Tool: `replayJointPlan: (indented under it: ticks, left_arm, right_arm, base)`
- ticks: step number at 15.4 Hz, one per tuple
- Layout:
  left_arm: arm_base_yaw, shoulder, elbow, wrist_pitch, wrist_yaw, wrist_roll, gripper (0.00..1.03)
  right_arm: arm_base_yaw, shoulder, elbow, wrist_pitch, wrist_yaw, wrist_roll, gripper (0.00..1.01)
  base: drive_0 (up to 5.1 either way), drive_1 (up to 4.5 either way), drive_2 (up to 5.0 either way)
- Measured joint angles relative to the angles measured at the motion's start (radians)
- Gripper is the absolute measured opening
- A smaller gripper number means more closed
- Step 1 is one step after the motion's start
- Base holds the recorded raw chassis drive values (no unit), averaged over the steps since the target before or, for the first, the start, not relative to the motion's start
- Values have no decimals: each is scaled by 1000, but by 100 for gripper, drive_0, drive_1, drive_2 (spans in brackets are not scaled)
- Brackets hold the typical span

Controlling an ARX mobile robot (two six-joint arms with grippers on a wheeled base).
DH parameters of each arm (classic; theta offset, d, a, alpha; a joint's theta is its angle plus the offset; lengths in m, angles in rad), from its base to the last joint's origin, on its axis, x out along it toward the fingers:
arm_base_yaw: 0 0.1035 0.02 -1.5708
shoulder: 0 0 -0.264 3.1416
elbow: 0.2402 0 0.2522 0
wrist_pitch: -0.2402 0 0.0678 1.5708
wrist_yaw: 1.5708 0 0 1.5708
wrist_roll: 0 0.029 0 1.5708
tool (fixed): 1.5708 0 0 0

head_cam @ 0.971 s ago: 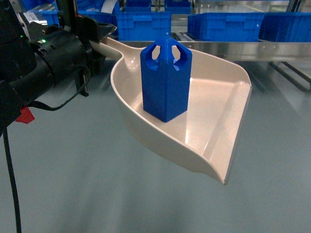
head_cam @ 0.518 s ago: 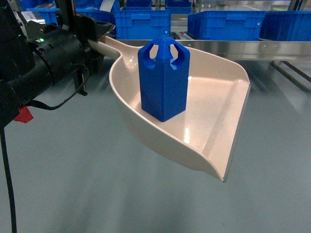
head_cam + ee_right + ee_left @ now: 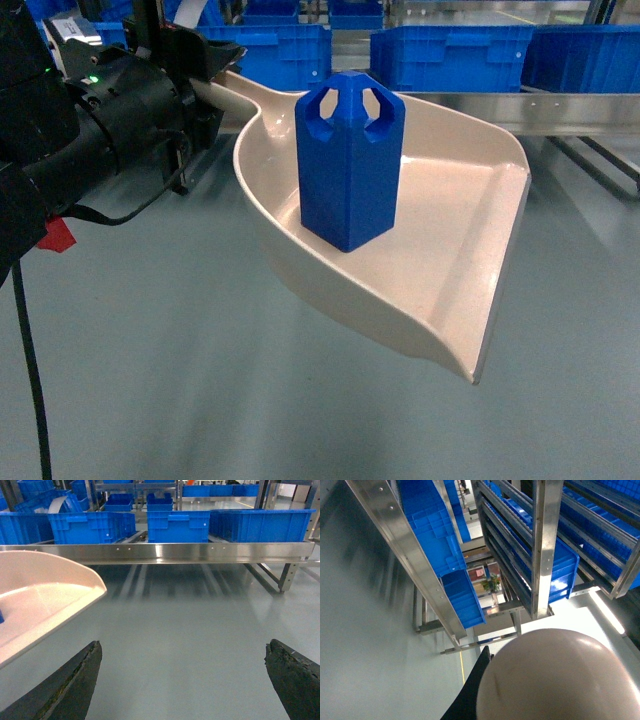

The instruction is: Place part in tray to right shelf

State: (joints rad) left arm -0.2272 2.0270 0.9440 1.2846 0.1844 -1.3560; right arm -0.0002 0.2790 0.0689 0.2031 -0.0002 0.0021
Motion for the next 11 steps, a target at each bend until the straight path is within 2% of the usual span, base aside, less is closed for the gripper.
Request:
replayJointPlan:
  ticks: [11]
  left_arm:
    - [3, 0, 0, -2, -2, 2, 12]
  right_arm:
    - [0, 0, 0, -3, 1, 0, 98]
  base:
    - [32, 400, -405]
